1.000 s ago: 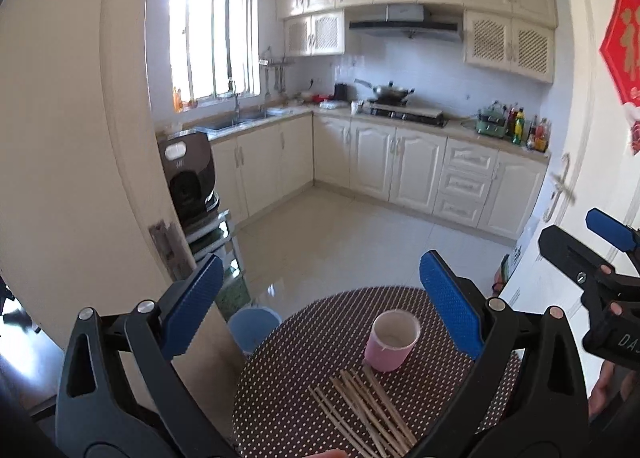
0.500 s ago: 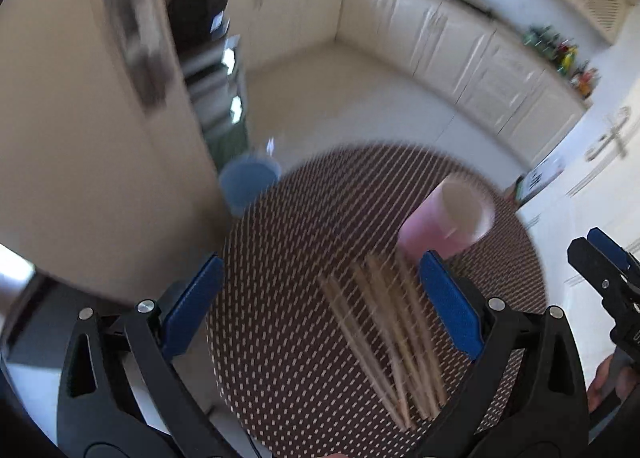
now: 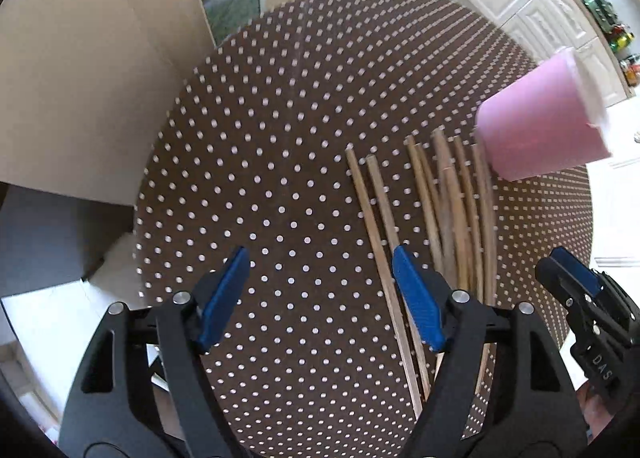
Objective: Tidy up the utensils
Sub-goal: 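Lower the right tool over the chopsticks and grasp one stick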
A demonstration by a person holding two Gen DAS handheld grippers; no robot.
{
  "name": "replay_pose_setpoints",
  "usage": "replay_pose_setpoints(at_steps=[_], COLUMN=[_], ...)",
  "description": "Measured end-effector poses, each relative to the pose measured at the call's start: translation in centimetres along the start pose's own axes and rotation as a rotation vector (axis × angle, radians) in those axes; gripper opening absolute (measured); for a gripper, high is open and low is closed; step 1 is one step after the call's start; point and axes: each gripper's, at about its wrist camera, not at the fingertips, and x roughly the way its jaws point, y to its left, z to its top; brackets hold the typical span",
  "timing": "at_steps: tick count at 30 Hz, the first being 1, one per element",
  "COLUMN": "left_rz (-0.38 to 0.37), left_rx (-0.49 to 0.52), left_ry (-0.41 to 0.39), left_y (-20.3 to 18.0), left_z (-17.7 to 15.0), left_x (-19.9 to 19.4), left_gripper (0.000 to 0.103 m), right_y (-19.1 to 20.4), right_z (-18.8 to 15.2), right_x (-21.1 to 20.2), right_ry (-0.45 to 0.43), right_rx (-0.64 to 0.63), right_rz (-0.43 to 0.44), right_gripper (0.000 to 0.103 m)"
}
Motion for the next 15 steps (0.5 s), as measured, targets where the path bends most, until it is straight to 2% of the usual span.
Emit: replay_pose_setpoints(at_steps=[6,8,15], left_rz=[0.039,0.055,0.069], left_rx=[-0.002,0.012,0.05], left_ry=[0.034,0.02,0.022], left_y=[-1.1,-1.3,-1.2], left_z=[0.3,0.6,0.0], left_x=[2.1,2.8,2.8], left_gripper=[0.073,0.074,0.074], right_y=[-0.1,-0.1,0.7], right_z=[1.0,1.3,2.5], right_x=[1.5,2.0,4.1], right_ry=[0.021,0.025,0.048], right_rx=[-0.005,-0.016,-0.046], right_rz=[0.009,0.008,0.002], right_gripper=[0.034,0.034,0.033])
